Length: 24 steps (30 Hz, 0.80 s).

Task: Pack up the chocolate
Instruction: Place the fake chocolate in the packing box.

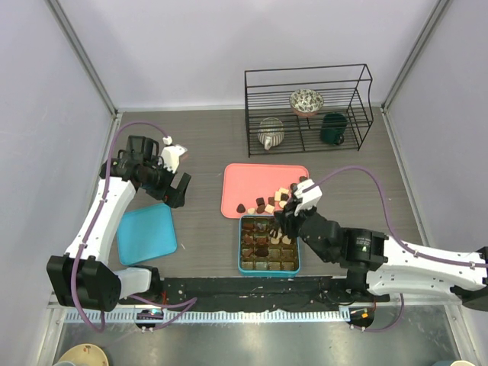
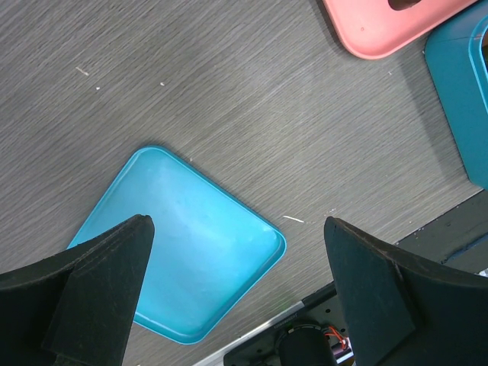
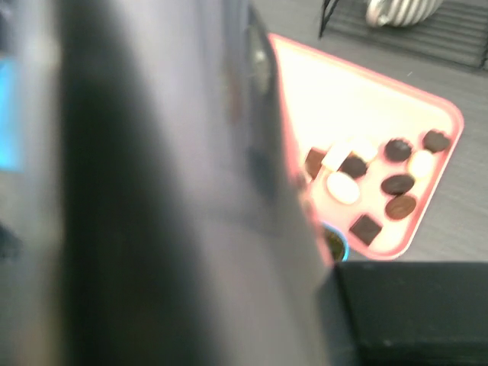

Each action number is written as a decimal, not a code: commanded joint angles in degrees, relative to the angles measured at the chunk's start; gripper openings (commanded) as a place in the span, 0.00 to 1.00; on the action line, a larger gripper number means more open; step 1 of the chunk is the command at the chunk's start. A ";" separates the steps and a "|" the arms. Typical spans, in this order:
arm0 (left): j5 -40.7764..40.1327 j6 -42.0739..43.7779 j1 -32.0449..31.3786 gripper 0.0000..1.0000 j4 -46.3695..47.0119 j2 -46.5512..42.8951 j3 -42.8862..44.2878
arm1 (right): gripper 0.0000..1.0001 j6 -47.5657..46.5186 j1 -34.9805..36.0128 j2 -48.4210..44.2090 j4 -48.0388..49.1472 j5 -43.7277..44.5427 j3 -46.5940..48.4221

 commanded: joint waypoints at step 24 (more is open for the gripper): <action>-0.14 0.71 0.28 1.00 -1.03 -1.41 0.98 | 0.42 10.50 12.37 2.16 -5.07 11.02 2.25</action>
